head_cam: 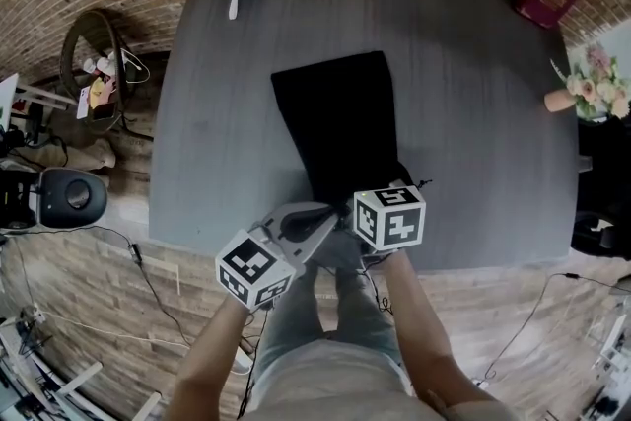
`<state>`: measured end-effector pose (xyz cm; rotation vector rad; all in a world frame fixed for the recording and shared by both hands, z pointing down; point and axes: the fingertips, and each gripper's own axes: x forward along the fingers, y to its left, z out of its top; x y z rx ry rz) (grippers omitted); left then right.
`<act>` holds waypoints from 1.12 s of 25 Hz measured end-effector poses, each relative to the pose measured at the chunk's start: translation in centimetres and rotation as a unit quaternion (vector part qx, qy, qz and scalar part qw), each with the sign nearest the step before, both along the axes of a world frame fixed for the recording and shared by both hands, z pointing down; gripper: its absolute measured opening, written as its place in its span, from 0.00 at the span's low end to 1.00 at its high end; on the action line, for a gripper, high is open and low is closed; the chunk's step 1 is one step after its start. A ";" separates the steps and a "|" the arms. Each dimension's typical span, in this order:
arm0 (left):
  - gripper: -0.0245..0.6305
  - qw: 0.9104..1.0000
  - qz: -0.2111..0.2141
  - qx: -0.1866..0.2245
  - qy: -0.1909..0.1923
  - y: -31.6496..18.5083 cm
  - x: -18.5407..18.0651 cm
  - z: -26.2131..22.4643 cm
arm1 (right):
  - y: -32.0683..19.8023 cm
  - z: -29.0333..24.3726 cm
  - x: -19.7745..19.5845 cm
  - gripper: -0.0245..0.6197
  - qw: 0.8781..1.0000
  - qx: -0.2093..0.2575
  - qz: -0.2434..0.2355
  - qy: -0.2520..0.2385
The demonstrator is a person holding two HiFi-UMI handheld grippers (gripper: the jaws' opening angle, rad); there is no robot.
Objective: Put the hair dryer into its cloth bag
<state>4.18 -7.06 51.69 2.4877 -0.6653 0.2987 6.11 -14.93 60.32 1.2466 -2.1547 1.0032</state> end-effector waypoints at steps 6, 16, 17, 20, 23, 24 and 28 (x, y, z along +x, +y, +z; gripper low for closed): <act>0.06 1.000 0.000 0.002 0.004 -0.2 0.1 -0.2 | 0.4 -0.9 0.4 0.40 1.000 0.008 -0.004 0.005; 0.06 0.999 0.028 0.022 -0.021 0.5 0.7 -0.2 | 3.7 -2.2 2.3 0.41 1.000 0.009 -0.010 0.019; 0.06 0.999 0.031 0.025 -0.025 0.7 0.8 -0.2 | 4.3 -2.3 2.5 0.41 1.000 0.008 -0.012 0.023; 0.06 0.998 0.042 0.030 -0.041 1.0 1.0 0.0 | 6.2 -2.3 3.6 0.41 0.999 0.000 -0.015 0.034; 0.06 0.996 0.057 0.032 -0.062 1.6 1.2 0.6 | 8.2 -2.2 4.9 0.41 0.999 -0.012 -0.010 0.042; 0.06 0.995 0.063 0.031 -0.069 1.8 1.2 0.9 | 8.7 -2.2 5.4 0.41 0.999 -0.015 -0.006 0.044; 0.06 0.990 0.093 0.026 -0.106 2.9 1.3 2.5 | 10.2 -2.4 7.1 0.40 0.998 -0.023 0.012 0.053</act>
